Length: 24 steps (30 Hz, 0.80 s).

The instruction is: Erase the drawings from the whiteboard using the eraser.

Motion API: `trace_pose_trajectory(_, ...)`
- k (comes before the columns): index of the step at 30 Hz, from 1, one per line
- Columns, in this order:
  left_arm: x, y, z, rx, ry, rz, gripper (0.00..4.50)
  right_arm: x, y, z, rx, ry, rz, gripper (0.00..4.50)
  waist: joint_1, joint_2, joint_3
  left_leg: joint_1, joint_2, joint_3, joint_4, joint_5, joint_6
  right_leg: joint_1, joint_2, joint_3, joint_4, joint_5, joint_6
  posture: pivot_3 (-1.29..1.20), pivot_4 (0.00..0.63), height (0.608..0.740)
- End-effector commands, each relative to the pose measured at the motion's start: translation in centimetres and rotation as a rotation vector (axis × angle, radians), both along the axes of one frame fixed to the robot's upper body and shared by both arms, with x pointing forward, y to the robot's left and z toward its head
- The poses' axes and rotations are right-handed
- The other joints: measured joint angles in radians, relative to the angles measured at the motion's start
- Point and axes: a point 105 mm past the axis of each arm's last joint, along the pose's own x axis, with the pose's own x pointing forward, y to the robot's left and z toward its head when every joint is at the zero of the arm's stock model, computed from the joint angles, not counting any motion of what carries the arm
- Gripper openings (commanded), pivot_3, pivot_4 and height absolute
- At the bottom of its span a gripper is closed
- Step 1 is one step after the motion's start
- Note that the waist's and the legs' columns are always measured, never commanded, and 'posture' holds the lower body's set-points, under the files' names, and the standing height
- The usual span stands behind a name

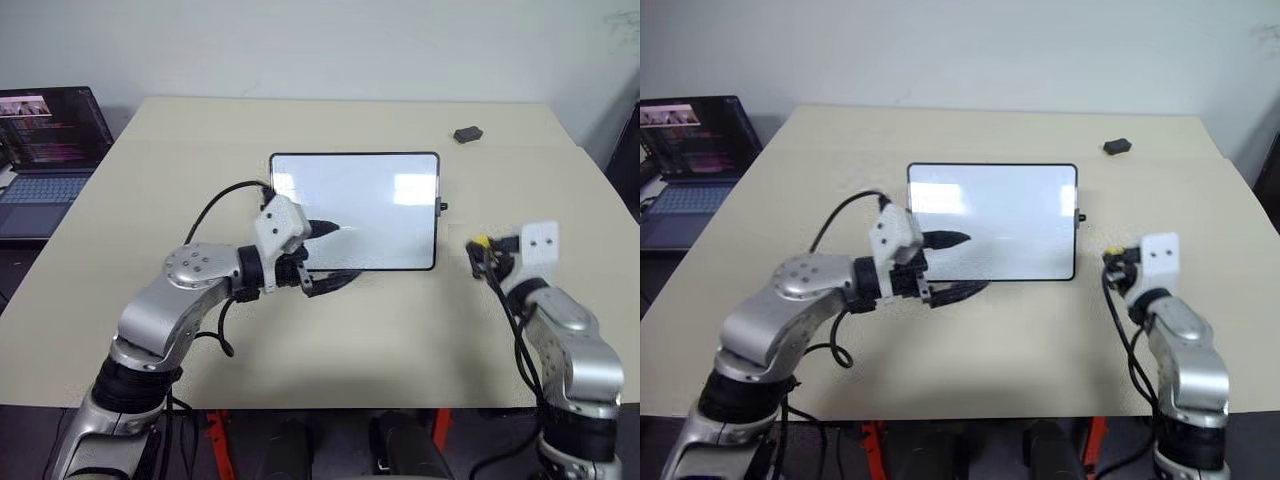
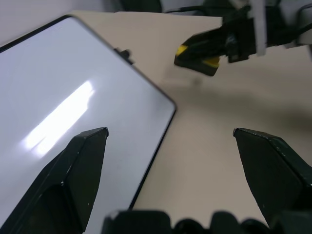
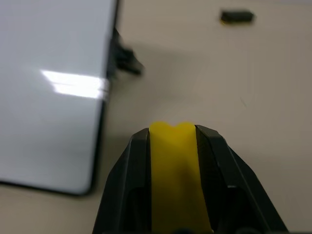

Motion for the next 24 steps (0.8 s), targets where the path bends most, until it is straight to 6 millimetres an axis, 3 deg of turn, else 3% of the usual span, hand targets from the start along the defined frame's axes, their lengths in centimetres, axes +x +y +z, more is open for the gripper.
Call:
trace_pose_trajectory(1, -0.4, -1.7, 0.0, 0.034, -0.042, -0.124, 4.50, -0.5, -0.5, 0.0, -0.040, 0.002, -0.034, 0.97, -0.001, 0.000, 0.000, 0.001, 0.000, 0.000, 0.000, 0.000, 0.000, 0.001, 0.000, 0.000, 0.000, 0.000, 0.000, 0.00, 0.150, 0.740)
trace_pose_trajectory(8, -0.7, -2.6, -0.6, 0.061, -0.047, -0.201, 4.50, 0.0, -1.2, -0.5, -0.018, 0.019, -0.085, 0.97, -0.001, 0.000, 0.000, 0.006, 0.001, 0.002, 0.000, 0.000, 0.000, 0.004, 0.003, 0.002, 0.000, 0.000, 0.000, 0.00, 0.150, 0.740)
trace_pose_trajectory(19, -0.7, -1.7, -1.9, 0.065, -0.020, -0.139, 4.50, 1.7, -2.6, -1.8, 0.065, 0.071, -0.147, 0.97, 0.001, 0.000, 0.000, 0.005, 0.001, 0.001, 0.000, 0.000, 0.001, 0.004, 0.002, 0.002, 0.000, 0.000, 0.000, 0.00, 0.150, 0.740)
trace_pose_trajectory(24, -0.6, -1.1, -2.1, 0.062, -0.016, -0.100, 4.50, 2.3, -2.7, -1.9, 0.054, 0.069, -0.144, 2.60, 0.002, 0.000, 0.000, 0.006, 0.001, 0.001, 0.000, 0.000, 0.001, 0.005, 0.003, 0.002, 0.000, 0.000, 0.000, 0.00, 0.150, 0.740)
